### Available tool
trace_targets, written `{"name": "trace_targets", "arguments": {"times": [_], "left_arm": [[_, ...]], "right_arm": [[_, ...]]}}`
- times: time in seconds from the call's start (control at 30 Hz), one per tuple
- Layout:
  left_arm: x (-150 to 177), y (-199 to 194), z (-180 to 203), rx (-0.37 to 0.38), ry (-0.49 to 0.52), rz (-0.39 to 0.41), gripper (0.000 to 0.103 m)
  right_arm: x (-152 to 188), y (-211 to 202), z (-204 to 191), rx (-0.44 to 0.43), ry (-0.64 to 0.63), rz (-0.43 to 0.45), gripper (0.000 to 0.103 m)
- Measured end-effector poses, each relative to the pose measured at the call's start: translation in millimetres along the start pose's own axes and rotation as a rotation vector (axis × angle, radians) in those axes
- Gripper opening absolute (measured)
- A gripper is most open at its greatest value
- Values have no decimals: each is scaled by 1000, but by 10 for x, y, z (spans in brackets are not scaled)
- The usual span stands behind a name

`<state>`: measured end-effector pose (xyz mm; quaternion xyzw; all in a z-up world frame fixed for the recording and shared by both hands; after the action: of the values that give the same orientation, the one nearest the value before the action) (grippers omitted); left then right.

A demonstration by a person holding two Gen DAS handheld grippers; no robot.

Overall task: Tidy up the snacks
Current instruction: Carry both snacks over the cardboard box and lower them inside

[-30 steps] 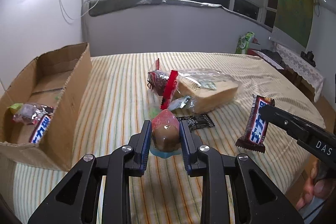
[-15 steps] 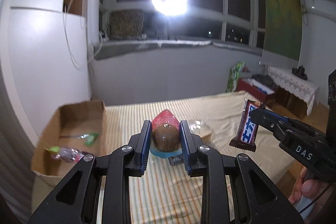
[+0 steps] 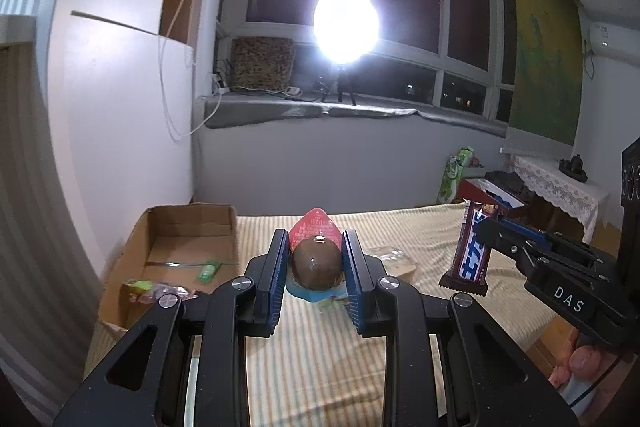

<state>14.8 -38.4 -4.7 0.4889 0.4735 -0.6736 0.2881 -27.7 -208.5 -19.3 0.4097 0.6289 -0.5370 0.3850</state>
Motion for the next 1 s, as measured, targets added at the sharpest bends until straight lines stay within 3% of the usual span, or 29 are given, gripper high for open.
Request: {"name": "trace_targets", "arguments": {"times": [0.33,0.7,0.83,1.0], "left_arm": [[68,-76,-528,-54,-71,7,25],[179,-180,-1218,-193,-165,3,25],[162,-174,-1430,-244,-190,3,25],[108,-26,-1531,-248,-203,-4,25]], "right_arm": [[-17,456,-656,-77,-83,-60,21],[-22,980,-1432,-237,-172,-102,21],[-42,1148,-1559,-265,-177,-106,21],[-43,1407,-1590,-275,-169,-125,21]]}}
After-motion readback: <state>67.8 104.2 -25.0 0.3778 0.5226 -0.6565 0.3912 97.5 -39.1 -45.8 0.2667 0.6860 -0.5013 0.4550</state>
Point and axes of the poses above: each gripper's, at about its wrist camera, not at the fingertips, and y roughly the way its jaws point, z to its right, x to its underside, the point moved 1 cm from there along y, roughly the way its jaws point, and after that the axes turned 1 degree about y, right-handed, at the moved point
